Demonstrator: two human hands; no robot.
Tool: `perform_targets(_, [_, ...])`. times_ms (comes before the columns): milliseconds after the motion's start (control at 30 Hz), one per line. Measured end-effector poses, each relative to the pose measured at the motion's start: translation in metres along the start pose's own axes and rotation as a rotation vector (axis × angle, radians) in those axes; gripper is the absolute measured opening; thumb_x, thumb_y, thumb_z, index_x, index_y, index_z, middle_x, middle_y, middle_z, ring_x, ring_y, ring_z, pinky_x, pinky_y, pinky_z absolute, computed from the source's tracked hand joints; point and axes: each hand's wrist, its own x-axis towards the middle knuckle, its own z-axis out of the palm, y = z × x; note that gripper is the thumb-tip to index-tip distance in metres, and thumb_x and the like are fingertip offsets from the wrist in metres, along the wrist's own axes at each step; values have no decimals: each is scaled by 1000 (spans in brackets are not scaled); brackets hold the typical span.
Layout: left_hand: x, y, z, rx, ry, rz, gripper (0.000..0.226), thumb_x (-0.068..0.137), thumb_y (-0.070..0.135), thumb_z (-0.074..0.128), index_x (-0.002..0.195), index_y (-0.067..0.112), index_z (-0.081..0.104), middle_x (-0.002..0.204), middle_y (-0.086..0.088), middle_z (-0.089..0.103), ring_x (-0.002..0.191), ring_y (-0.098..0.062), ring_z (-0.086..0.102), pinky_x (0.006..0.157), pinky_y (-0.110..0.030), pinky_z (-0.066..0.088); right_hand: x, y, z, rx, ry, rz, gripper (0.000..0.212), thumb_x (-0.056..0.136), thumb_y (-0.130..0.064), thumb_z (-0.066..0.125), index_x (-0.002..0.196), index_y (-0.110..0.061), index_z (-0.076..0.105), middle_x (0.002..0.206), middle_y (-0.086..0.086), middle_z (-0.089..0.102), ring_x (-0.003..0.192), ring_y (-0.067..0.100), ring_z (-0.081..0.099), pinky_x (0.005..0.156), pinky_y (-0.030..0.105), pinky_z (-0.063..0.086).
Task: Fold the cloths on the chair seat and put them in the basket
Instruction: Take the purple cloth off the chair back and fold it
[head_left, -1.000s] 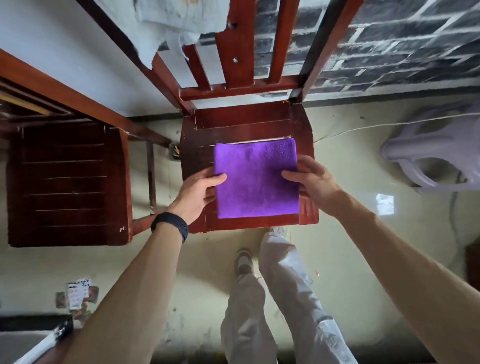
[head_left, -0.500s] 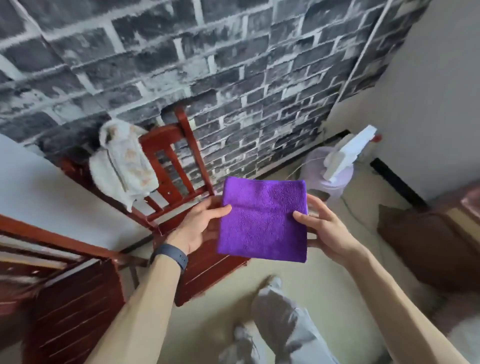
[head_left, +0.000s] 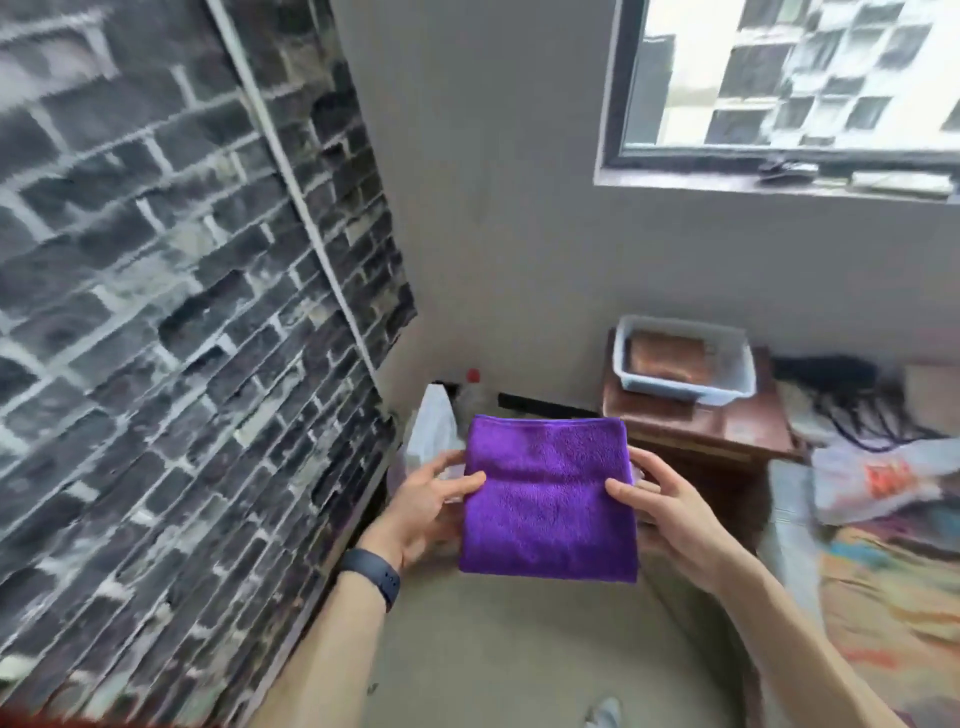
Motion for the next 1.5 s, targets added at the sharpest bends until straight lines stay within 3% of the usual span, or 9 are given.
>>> perform_targets(100, [64, 33, 57, 78, -68, -6, 35, 86, 11, 72, 118, 21, 62, 87, -5, 75, 67, -15, 69, 57, -24, 51, 33, -21, -56, 67, 93, -6, 42, 89, -12, 73, 123, -34, 66, 113, 8, 75, 100, 27, 73, 76, 54, 60])
perform_targets(200, [120, 57, 107, 122, -117, -2, 30, 87, 12, 72, 114, 21, 64, 80, 0, 74, 60, -10, 66, 52, -20, 47, 66, -39, -102, 121, 161, -16, 40, 89, -12, 72, 123, -32, 66, 111, 7, 75, 103, 29, 73, 79, 61, 59])
perform_targets(267, [151, 66, 136, 150, -142, -14, 29, 88, 14, 71, 115, 21, 63, 75, 2, 72, 53, -8, 62, 47, -17, 44, 87, -48, -127, 128, 220, -12, 39, 90, -13, 72, 123, -33, 65, 110, 6, 76, 101, 28, 73, 76, 55, 61])
perform_targets(533, [279, 79, 211, 243, -164, -124, 31, 91, 22, 70, 120, 20, 61, 104, -10, 76, 79, -23, 70, 60, -29, 54, 189, -65, -212, 121, 358, 73, 31, 92, -16, 71, 118, -33, 66, 103, 8, 74, 93, 20, 74, 64, 40, 60])
perform_targets(800, [459, 84, 270, 305, -189, -286, 24, 95, 19, 64, 119, 17, 59, 109, -9, 73, 81, -23, 69, 74, -42, 58, 345, -60, -289, 110, 518, 230, 26, 90, -15, 74, 112, -29, 69, 103, 5, 75, 89, 25, 75, 68, 44, 61])
perform_targets(967, [541, 86, 302, 347, -128, -351, 11, 98, 14, 60, 105, 20, 55, 104, -6, 66, 77, -21, 65, 68, -38, 57, 422, -57, -319, 42, 577, 285, 21, 94, -17, 69, 113, -26, 65, 109, 6, 71, 89, 18, 70, 67, 28, 54])
perform_targets(1067, [599, 58, 304, 498, -92, -303, 24, 83, 28, 66, 106, 22, 58, 102, -7, 71, 89, -30, 70, 84, -55, 57, 461, -51, -331, -12, 580, 293, 22, 98, -18, 64, 118, -26, 60, 105, 0, 67, 88, 13, 67, 64, 24, 51])
perform_targets(1167, [638, 34, 301, 625, -81, -305, 26, 79, 37, 57, 103, 27, 56, 101, -5, 73, 92, -28, 70, 88, -49, 57, 497, -35, -345, -46, 531, 357, 25, 100, -22, 62, 124, -24, 58, 106, 4, 66, 91, 17, 69, 65, 25, 54])
perform_targets(1500, [654, 54, 316, 895, 7, -327, 44, 98, 31, 52, 140, 18, 46, 127, -9, 63, 115, -31, 61, 98, -36, 49, 545, -13, -357, -40, 422, 481, 31, 102, -27, 58, 131, -29, 50, 111, 1, 64, 95, 21, 70, 72, 34, 61])
